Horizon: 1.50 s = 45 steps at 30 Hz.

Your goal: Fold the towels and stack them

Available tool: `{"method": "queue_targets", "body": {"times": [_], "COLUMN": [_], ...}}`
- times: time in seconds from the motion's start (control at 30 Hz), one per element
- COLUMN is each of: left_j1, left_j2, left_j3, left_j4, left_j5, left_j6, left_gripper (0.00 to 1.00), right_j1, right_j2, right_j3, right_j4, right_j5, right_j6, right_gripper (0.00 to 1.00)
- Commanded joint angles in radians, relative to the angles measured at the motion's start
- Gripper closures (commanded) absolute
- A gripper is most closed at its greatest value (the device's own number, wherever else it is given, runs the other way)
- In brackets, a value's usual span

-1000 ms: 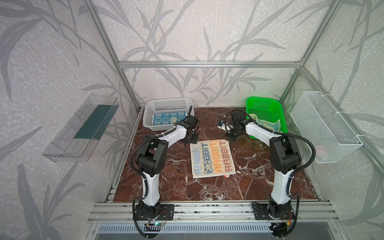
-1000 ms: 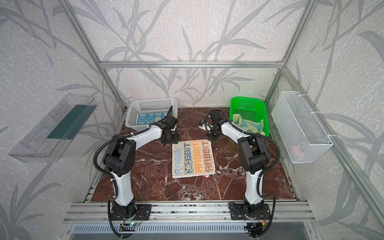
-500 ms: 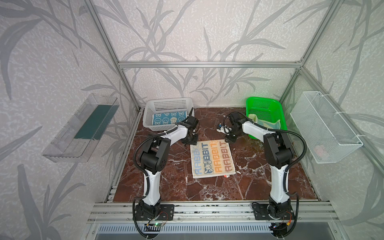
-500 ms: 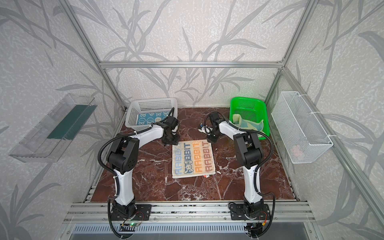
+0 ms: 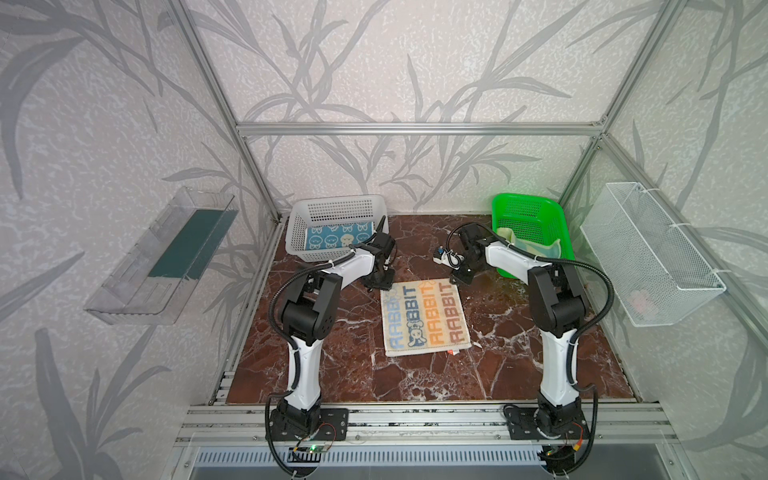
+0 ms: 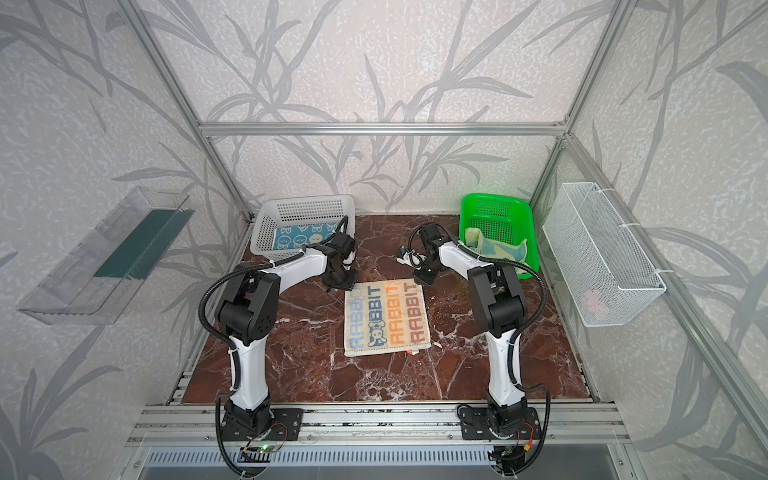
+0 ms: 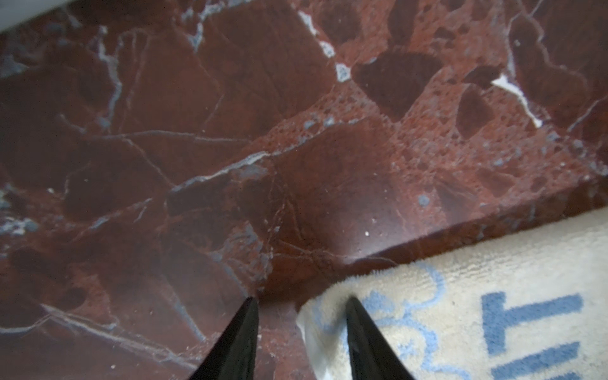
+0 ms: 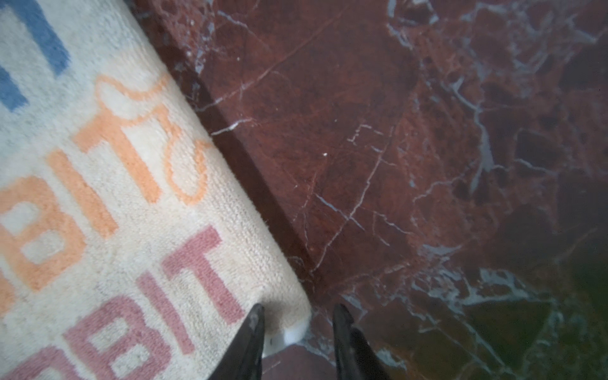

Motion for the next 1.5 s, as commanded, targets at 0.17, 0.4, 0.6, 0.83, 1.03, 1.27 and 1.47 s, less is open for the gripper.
{"method": "queue_targets", "body": {"times": [0.17, 0.4, 0.6, 0.83, 1.03, 1.27, 1.47], "left_j1": [0.006, 0.006, 0.006, 0.006, 0.005, 0.005, 0.005], "left_j2": [0.032, 0.036, 0.052, 0.054, 0.063, 0.065, 0.081], "left_j3": [-0.002, -0.028, -0.027, -0.036, -0.036, -0.046, -0.044], "left_j4": [-0.018, -0.019, -0.03, -0.026, -0.024, -0.017, -0.015], "left_j5": [0.023, 0.032, 0.028, 0.023, 0.037, 0.052, 0.058], "left_j6": [0.022, 0.028, 0.024, 0.026, 0.022, 0.03, 0.027], "left_gripper": [0.59, 0.68, 0.71, 0.71, 0.74, 0.81, 1.0], "right_j1": [-0.01, -0.008, -0.005, -0.003, 0.008, 0.015, 0.016], "right_j2": [0.014, 0.059, 0.087, 0.104, 0.131, 0.149, 0.15], "right_j3": [0.072, 0.11, 0.122, 0.128, 0.152, 0.167, 0.173], "right_j4": [-0.036, -0.091, -0.12, -0.141, -0.154, -0.179, -0.19], "right_j5": [-0.052, -0.062, -0.052, -0.025, 0.007, 0.007, -0.019], "right_j6": [-0.024, -0.043, -0.059, -0.076, -0.08, -0.092, -0.099], "right_gripper": [0.64, 0.66, 0.67, 0.67, 0.72, 0.84, 0.9]}}
